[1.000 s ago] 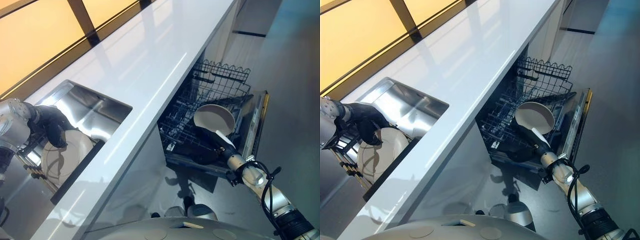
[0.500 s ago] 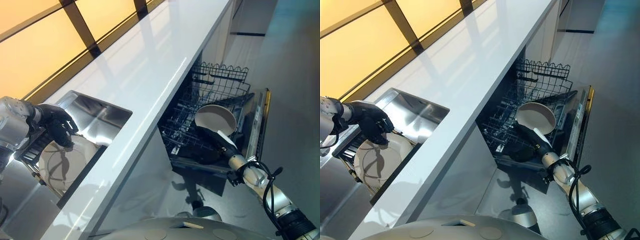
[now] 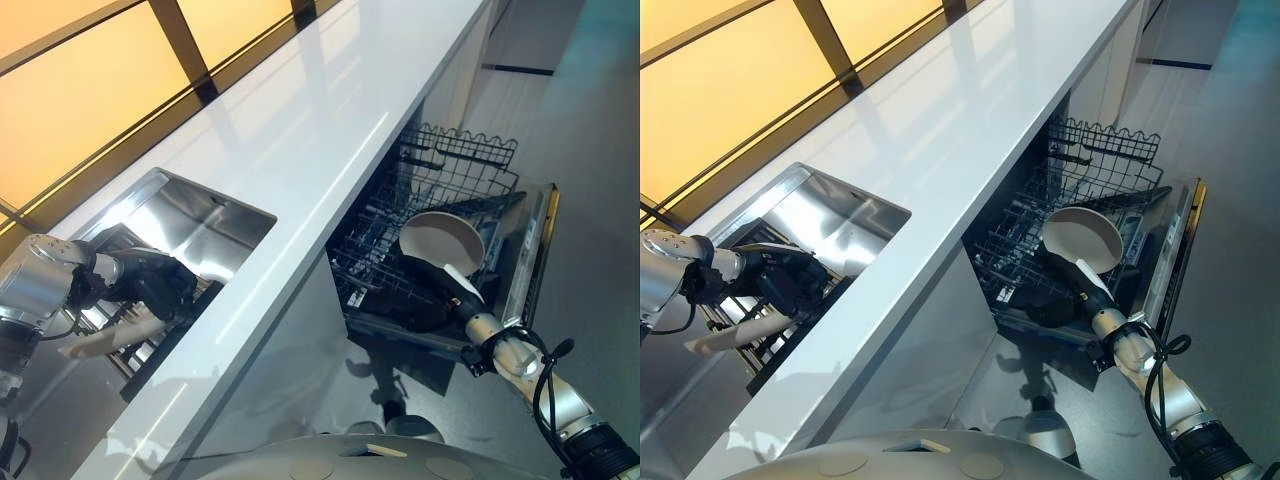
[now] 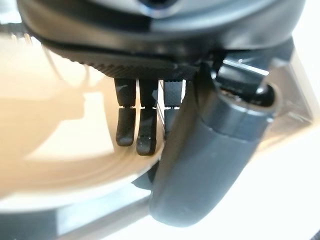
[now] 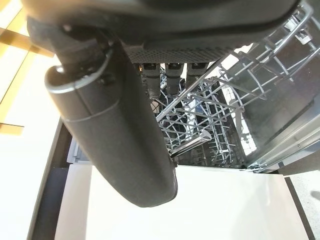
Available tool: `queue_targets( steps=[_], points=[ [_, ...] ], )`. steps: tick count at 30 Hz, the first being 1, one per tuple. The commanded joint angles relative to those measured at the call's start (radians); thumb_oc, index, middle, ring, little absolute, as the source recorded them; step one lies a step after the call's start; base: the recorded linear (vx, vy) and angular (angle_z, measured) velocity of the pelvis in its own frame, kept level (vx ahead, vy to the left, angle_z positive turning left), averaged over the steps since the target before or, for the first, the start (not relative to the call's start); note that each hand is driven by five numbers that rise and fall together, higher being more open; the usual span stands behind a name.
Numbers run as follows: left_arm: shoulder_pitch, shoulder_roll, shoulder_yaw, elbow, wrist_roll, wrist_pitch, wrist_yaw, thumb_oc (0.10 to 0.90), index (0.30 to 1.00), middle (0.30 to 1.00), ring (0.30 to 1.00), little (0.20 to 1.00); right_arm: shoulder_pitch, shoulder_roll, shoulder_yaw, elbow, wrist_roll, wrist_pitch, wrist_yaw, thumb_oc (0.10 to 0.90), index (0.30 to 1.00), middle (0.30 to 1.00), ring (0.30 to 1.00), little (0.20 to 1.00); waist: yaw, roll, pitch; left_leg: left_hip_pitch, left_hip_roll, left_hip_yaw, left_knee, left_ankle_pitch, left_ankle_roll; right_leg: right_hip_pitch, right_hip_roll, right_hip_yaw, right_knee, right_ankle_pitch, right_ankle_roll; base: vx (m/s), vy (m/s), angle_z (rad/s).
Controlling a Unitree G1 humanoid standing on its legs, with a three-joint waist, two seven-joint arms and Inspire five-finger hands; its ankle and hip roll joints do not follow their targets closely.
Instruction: Pick up plates and place into dishwasher.
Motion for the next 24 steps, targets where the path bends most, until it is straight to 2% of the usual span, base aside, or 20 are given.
queue_targets(
  steps=[1, 7, 9, 10, 12, 13, 14, 16, 17, 18, 19, 20, 21, 23, 24],
  points=[
    [0.109, -0.045, -0.103, -0.065, -0.014, -0.005, -0.082, 0.144, 0.338, 0.338, 0.338, 0.244, -0.073, 0.009, -0.027, -0.102, 0.034, -0.082, -0.001, 0.800, 0.900, 0.900, 0.900, 0.900, 0.007, -0.061, 0.000, -0.069, -0.051, -0.014, 0.018, -0.006, 0.004, -0.001, 0.014, -0.019, 0.064, -0.086, 0.090, -0.04, -0.003, 0.03],
    [0.123, -0.053, -0.087, -0.069, -0.022, -0.005, -0.048, 0.149, 0.342, 0.342, 0.342, 0.249, -0.080, 0.014, -0.019, -0.097, 0.034, -0.079, -0.001, 0.800, 0.900, 0.900, 0.900, 0.900, 0.017, -0.062, -0.003, -0.069, -0.051, -0.021, 0.016, -0.005, 0.003, 0.002, 0.012, -0.027, 0.060, -0.083, 0.091, 0.00, -0.001, 0.01],
    [0.119, -0.057, -0.084, -0.065, -0.024, -0.013, -0.019, 0.193, 0.380, 0.380, 0.380, 0.293, -0.084, 0.015, -0.017, -0.094, 0.035, -0.078, -0.002, 0.800, 0.900, 0.900, 0.900, 0.900, 0.020, -0.064, -0.004, -0.070, -0.052, -0.022, 0.016, -0.004, 0.003, 0.002, 0.011, -0.029, 0.058, -0.082, 0.092, 0.00, 0.000, 0.00],
    [0.123, -0.058, -0.069, -0.063, -0.019, -0.025, 0.036, 0.199, 0.385, 0.385, 0.385, 0.299, -0.083, 0.021, -0.016, -0.088, 0.031, -0.083, -0.002, 0.800, 0.900, 0.900, 0.900, 0.900, 0.022, -0.065, -0.005, -0.071, -0.052, -0.024, 0.015, -0.003, 0.002, 0.002, 0.011, -0.030, 0.057, -0.081, 0.091, 0.00, 0.000, 0.00],
    [0.121, -0.057, -0.038, -0.054, -0.029, -0.046, 0.146, 0.158, 0.349, 0.349, 0.349, 0.258, -0.084, 0.024, -0.021, -0.088, 0.033, -0.080, 0.002, 0.800, 0.900, 0.900, 0.900, 0.900, 0.026, -0.067, -0.005, -0.072, -0.053, -0.027, 0.013, -0.001, 0.001, 0.002, 0.012, -0.031, 0.054, -0.079, 0.091, 0.00, 0.000, 0.00],
    [0.116, -0.057, -0.020, -0.050, -0.031, -0.067, 0.221, 0.188, 0.375, 0.375, 0.375, 0.288, -0.083, 0.027, -0.024, -0.087, 0.032, -0.078, 0.002, 0.800, 0.900, 0.900, 0.900, 0.900, 0.030, -0.068, -0.005, -0.073, -0.053, -0.028, 0.013, 0.000, 0.001, 0.002, 0.012, -0.033, 0.052, -0.078, 0.090, 0.00, 0.000, 0.00],
    [0.112, -0.056, -0.003, -0.040, -0.069, -0.077, 0.302, 0.100, 0.300, 0.300, 0.300, 0.200, -0.082, 0.032, -0.026, -0.082, 0.030, -0.080, 0.005, 0.800, 0.900, 0.900, 0.900, 0.900, 0.031, -0.069, -0.005, -0.073, -0.053, -0.030, 0.012, 0.001, 0.001, 0.002, 0.012, -0.034, 0.051, -0.078, 0.089, 0.00, -0.011, 0.04],
    [0.096, -0.058, 0.045, -0.008, -0.062, -0.126, 0.494, 0.100, 0.300, 0.300, 0.300, 0.200, -0.081, 0.047, -0.034, -0.072, 0.020, -0.082, 0.014, 0.800, 0.900, 0.900, 0.900, 0.900, 0.034, -0.072, -0.006, -0.076, -0.055, -0.032, 0.011, 0.003, 0.000, 0.002, 0.012, -0.036, 0.049, -0.077, 0.090, 0.00, -0.005, 0.02],
    [0.087, -0.059, 0.059, 0.008, -0.068, -0.149, 0.539, 0.100, 0.300, 0.300, 0.300, 0.200, -0.080, 0.052, -0.036, -0.071, 0.018, -0.081, 0.016, 0.800, 0.900, 0.900, 0.900, 0.900, 0.034, -0.073, -0.007, -0.076, -0.055, -0.033, 0.011, 0.004, 0.000, 0.002, 0.012, -0.037, 0.048, -0.077, 0.090, 0.00, -0.010, 0.07],
    [0.071, -0.055, 0.095, 0.039, -0.064, -0.204, 0.606, 0.100, 0.300, 0.300, 0.300, 0.200, -0.078, 0.060, -0.040, -0.068, 0.013, -0.081, 0.018, 0.800, 0.900, 0.900, 0.900, 0.900, 0.036, -0.076, -0.008, -0.078, -0.055, -0.034, 0.010, 0.005, 0.000, 0.001, 0.011, -0.038, 0.048, -0.077, 0.089, 0.00, -0.010, 0.12],
    [0.067, -0.050, 0.111, 0.048, -0.080, -0.228, 0.660, 0.149, 0.342, 0.342, 0.342, 0.249, -0.078, 0.064, -0.040, -0.065, 0.010, -0.082, 0.018, 0.800, 0.900, 0.900, 0.900, 0.900, 0.036, -0.077, -0.007, -0.079, -0.055, -0.035, 0.011, 0.006, 0.000, 0.001, 0.011, -0.038, 0.048, -0.078, 0.089, 0.00, -0.010, 0.17],
    [0.049, -0.044, 0.144, 0.069, -0.107, -0.276, 0.729, 0.100, 0.300, 0.300, 0.300, 0.200, -0.075, 0.074, -0.045, -0.066, 0.003, -0.077, 0.020, 0.800, 0.900, 0.900, 0.900, 0.900, 0.037, -0.078, -0.009, -0.081, -0.055, -0.037, 0.011, 0.008, -0.001, -0.001, 0.010, -0.040, 0.048, -0.078, 0.089, 0.00, -0.007, 0.16],
    [0.019, -0.039, 0.193, 0.099, -0.107, -0.333, 0.761, 0.100, 0.300, 0.300, 0.300, 0.200, -0.074, 0.087, -0.047, -0.063, -0.006, -0.075, 0.021, 0.800, 0.900, 0.900, 0.900, 0.900, 0.038, -0.079, -0.010, -0.083, -0.055, -0.037, 0.011, 0.008, -0.002, -0.003, 0.010, -0.042, 0.048, -0.078, 0.088, 0.01, -0.009, 0.13],
    [-0.037, -0.022, 0.230, 0.155, -0.110, -0.414, 0.811, 0.328, 0.495, 0.495, 0.495, 0.428, -0.077, 0.104, -0.042, -0.055, -0.020, -0.073, 0.020, 0.800, 0.900, 0.900, 0.900, 0.900, 0.036, -0.081, -0.012, -0.085, -0.054, -0.036, 0.011, 0.009, -0.004, -0.004, 0.010, -0.044, 0.048, -0.078, 0.087, 0.01, -0.018, 0.18],
    [-0.074, -0.010, 0.235, 0.190, -0.098, -0.452, 0.836, 0.336, 0.502, 0.502, 0.502, 0.436, -0.077, 0.111, -0.034, -0.052, -0.027, -0.075, 0.016, 0.800, 0.900, 0.900, 0.900, 0.900, 0.034, -0.082, -0.014, -0.086, -0.053, -0.034, 0.011, 0.009, -0.005, -0.005, 0.010, -0.043, 0.047, -0.077, 0.086, 0.01, -0.024, 0.21]
  ],
)
